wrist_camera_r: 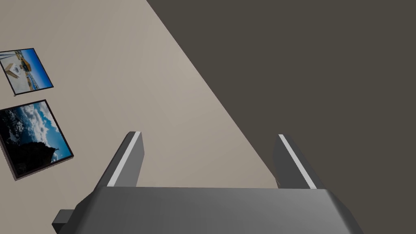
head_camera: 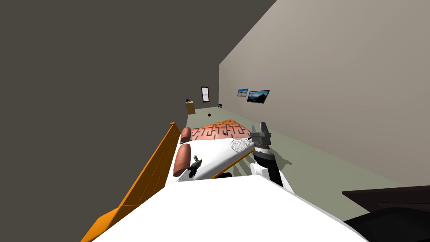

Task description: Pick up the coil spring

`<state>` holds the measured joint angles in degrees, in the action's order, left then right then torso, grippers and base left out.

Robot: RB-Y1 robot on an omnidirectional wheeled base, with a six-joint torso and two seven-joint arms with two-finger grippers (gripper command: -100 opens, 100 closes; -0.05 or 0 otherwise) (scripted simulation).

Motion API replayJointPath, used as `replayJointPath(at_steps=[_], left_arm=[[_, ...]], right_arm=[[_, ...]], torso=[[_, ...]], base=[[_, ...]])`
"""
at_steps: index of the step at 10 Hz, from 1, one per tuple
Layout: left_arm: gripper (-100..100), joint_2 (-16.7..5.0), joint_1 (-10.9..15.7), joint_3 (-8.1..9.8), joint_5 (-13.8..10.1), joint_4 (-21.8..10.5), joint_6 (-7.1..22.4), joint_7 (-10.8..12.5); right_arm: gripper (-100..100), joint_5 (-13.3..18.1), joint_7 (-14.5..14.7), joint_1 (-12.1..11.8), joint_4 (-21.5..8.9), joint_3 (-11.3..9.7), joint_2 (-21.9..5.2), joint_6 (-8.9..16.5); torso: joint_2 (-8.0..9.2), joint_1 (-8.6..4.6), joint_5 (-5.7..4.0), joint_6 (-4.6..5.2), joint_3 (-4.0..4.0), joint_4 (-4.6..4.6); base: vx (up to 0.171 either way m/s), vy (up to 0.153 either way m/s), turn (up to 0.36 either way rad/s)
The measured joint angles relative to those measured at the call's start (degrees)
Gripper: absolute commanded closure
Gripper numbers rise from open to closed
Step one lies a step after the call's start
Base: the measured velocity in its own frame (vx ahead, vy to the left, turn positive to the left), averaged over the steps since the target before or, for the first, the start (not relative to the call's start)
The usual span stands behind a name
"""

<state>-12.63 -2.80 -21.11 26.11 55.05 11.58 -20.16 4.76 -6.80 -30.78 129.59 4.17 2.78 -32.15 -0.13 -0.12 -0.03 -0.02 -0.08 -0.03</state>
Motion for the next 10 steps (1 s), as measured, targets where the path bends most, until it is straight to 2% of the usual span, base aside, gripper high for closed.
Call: replayJointPath(at_steps=[1,5,6,7,10], left_arm=[[100,0.0,0.0,0.07,0.0,-0.2,-0.3,0.0],[100,0.0,0.0,0.05,0.1,-0.2,-0.2,0.0],[0,0.0,0.0,0.05,0.1,-0.2,-0.2,0.0],[100,0.0,0.0,0.05,0.1,-0.2,-0.2,0.0],[100,0.3,-0.4,-1.24,-0.5,2.8,2.6,-0.3]], right_arm=[[0,0.0,0.0,0.0,0.0,0.0,0.0,0.0],[0,0.0,0.0,0.0,0.0,0.0,0.0,0.0],[0,0.0,0.0,0.0,0.0,0.0,0.0,0.0],[0,0.0,0.0,0.0,0.0,0.0,0.0,0.0],[0,0.0,0.0,0.0,0.0,0.0,0.0,0.0]], torso=[[0.06,0.07,0.01,0.00,0.03,0.01],[0.14,0.18,0.06,-0.01,0.09,0.04],[0.15,0.17,0.06,-0.01,0.09,0.04],[0.15,0.17,0.06,-0.02,0.09,0.04],[0.32,0.36,0.07,-0.03,0.19,0.08]], base=[[0.000,0.000,0.000],[0.000,0.000,0.000],[0.000,0.000,0.000],[-0.029,0.034,0.009],[-0.039,0.052,0.003]])
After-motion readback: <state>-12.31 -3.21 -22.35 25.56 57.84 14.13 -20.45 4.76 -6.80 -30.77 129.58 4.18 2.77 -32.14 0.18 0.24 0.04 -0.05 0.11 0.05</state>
